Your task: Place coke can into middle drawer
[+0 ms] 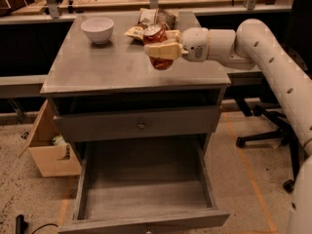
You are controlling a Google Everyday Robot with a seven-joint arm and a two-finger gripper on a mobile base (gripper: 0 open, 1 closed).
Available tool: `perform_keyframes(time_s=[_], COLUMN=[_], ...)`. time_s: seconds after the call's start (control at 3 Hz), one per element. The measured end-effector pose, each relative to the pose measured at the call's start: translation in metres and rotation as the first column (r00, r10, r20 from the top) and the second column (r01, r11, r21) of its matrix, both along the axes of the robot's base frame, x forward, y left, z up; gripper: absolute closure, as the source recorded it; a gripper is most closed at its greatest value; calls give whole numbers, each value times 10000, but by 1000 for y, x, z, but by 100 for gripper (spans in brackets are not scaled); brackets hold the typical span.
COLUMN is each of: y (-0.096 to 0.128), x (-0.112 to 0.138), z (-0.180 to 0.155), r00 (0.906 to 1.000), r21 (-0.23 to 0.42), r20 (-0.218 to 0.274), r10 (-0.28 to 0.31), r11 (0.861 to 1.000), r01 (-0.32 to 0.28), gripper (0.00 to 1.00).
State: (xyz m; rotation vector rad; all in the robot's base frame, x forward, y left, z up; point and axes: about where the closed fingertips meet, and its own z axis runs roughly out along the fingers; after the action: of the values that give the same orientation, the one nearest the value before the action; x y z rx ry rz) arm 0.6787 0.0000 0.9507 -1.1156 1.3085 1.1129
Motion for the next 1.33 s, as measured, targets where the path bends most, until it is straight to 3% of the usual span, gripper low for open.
perform_keyframes(time_s=[0.33, 0.67, 1.0, 1.33], y=[2, -5, 8, 38], x=[-51, -99, -142, -183], z=[36, 40, -11, -94], r00=[9997, 9943, 9767, 9444], r21=[847, 1633, 1449, 381], r20=[-198, -961, -2147, -3247], r10=[-172, -459, -75, 520], r11=[9962, 9847, 9887, 9984], r01=[188, 612, 395, -419], gripper=[100, 100, 100, 100])
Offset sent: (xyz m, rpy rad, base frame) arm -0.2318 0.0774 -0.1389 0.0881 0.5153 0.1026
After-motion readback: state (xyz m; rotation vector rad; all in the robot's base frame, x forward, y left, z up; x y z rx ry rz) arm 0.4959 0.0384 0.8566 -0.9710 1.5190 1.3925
